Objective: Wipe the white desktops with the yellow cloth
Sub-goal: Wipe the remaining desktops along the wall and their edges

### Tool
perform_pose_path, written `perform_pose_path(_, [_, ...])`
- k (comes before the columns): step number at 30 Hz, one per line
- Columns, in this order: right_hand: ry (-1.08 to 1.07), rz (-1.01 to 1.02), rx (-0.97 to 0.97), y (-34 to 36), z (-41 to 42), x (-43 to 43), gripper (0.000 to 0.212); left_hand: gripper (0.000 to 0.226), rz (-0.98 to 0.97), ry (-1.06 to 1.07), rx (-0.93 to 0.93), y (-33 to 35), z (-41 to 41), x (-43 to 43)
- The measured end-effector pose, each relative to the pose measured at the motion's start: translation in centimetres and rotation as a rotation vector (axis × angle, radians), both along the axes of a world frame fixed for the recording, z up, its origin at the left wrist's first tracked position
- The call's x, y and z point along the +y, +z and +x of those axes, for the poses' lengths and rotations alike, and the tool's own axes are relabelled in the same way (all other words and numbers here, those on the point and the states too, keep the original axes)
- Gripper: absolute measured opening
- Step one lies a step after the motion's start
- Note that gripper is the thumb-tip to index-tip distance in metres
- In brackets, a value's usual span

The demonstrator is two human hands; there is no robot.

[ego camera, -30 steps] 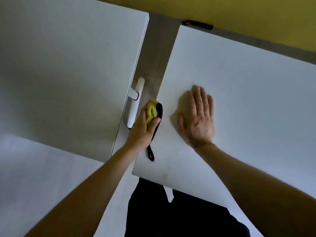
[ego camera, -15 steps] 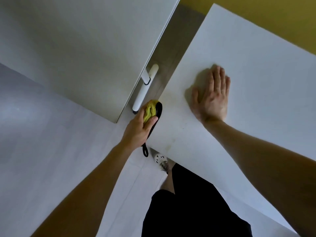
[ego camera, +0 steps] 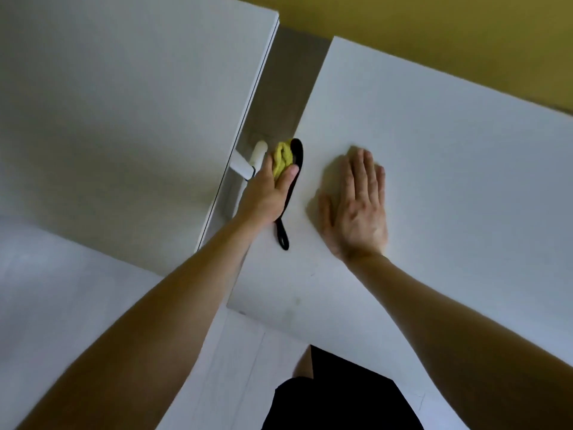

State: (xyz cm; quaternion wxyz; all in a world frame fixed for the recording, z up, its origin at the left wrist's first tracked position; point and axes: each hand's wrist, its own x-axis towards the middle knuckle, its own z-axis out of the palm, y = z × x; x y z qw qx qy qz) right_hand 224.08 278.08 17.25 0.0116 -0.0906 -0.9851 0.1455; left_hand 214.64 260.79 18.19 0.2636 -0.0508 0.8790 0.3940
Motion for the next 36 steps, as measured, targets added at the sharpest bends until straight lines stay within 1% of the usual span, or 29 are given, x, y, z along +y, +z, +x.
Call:
perform_pose_path(2, [-0.003,-0.020,0.011,0.2,0.0,-0.1,0.077,0.093,0.086,0.023,0.025,-0.9,-7.3,4.7])
perform_pose_path(3, [-0.006,-0.025,0.018,0.3,0.0,-0.2,0.077,0.093,0.099,0.015,0.033,-1.1,-10.6,7.1])
perform_pose_path(6, [-0.016,-0.043,0.039,0.3,0.0,-0.3,0.078,0.068,0.048,-0.058,0.095,-0.8,-17.7,12.7])
perform_pose_path(9, [-0.004,-0.039,0.048,0.3,0.2,-0.3,0.079,0.066,0.063,-0.050,0.096,-1.0,-20.0,13.7])
perform_pose_path(11, [-0.006,-0.049,0.056,0.4,0.5,-0.5,0.079,0.067,0.063,-0.043,0.087,-1.0,-19.0,12.8])
perform_pose_path(13, [-0.008,-0.068,0.076,0.4,0.5,-0.5,0.078,0.067,0.053,-0.046,0.088,-0.2,-16.3,11.3])
perform_pose_path(17, [0.003,-0.053,0.069,0.3,0.5,-0.3,0.077,0.062,0.049,-0.035,0.133,0.5,-6.0,4.7])
perform_pose_path(20, [0.012,-0.040,0.068,0.3,0.5,-0.2,0.078,0.060,0.018,-0.051,0.033,1.0,4.0,-2.3])
perform_pose_path(23, [0.024,-0.028,0.042,0.4,0.4,0.0,0.077,0.071,-0.048,-0.134,-0.135,2.5,10.6,-7.9])
perform_pose_path(25, [0.013,-0.004,-0.030,0.9,0.3,-0.2,0.076,0.072,-0.111,-0.268,-0.208,2.8,10.7,-10.1])
perform_pose_path(27, [-0.011,-0.013,-0.124,2.3,-0.3,-0.4,0.075,0.071,-0.176,-0.402,-0.193,3.3,8.9,-11.6])
perform_pose_path(28, [-0.039,-0.051,-0.170,3.3,-0.6,-0.5,0.073,0.072,-0.194,-0.436,-0.164,4.0,7.7,-12.1])
perform_pose_path(29, [-0.067,-0.105,-0.211,4.3,-0.7,-0.5,0.068,0.074,-0.203,-0.442,-0.135,4.7,6.6,-12.5])
perform_pose_path(31, [-0.124,-0.256,-0.259,6.6,-0.3,-0.8,0.046,0.074,-0.214,-0.428,-0.108,6.4,4.8,-12.4])
perform_pose_path(32, [-0.158,-0.311,-0.257,7.7,0.3,-0.8,0.036,0.070,-0.219,-0.435,-0.103,7.2,4.0,-12.0])
perform_pose_path(33, [-0.199,-0.337,-0.233,8.7,1.0,-0.7,0.031,0.067,-0.220,-0.461,-0.091,8.1,3.2,-11.1])
perform_pose_path(36, [-0.314,-0.348,-0.151,11.6,2.8,0.4,0.027,0.062,-0.173,-0.564,0.008,10.9,0.6,-6.2])
